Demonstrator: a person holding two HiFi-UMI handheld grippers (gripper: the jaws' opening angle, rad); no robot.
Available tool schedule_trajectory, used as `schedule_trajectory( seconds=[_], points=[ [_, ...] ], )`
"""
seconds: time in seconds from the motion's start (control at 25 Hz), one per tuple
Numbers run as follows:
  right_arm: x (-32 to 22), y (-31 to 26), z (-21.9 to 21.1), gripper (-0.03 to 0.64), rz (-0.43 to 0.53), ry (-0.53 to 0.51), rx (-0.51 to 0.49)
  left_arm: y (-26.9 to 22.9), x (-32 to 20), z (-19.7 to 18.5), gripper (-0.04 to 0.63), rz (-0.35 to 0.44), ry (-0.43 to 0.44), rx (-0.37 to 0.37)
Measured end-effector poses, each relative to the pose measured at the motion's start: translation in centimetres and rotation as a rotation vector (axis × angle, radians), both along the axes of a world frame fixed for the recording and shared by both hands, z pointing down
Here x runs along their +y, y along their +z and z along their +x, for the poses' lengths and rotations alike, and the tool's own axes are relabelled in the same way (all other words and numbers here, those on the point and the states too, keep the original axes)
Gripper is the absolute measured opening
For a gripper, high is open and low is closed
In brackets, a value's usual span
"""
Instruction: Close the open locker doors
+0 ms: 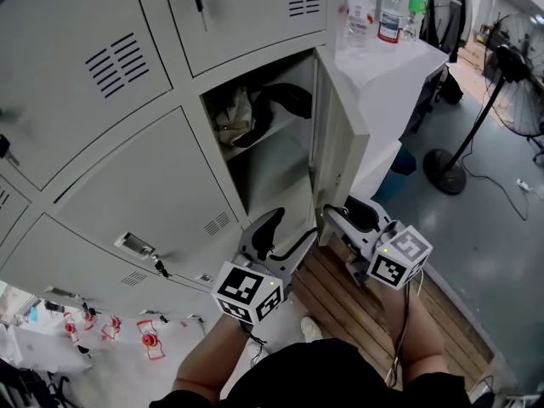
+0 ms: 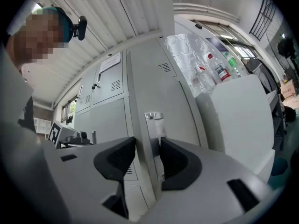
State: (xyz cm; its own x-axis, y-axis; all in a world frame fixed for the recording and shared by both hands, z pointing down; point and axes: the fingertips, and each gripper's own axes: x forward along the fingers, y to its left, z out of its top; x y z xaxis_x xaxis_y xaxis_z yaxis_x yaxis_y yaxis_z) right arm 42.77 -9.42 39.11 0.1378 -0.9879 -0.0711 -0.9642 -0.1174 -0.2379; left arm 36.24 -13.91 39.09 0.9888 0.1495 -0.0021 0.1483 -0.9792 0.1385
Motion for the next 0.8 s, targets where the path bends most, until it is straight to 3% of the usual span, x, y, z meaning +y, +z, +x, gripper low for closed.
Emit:
schedule_trajectory(
  seconds=[0.44, 0.8],
  points=[
    [-6.0, 0.1, -3.4, 0.155, 0.007, -0.141, -0.002, -0.1, -4.2, -3.9, 0.314, 0.016, -0.137, -0.005],
    [-11.6, 0.0, -5.7, 0.203, 0.002, -0.262, 0.034, -0.1, -7.7, -7.6, 0.314, 0.020, -0.298, -0.001]
  ],
)
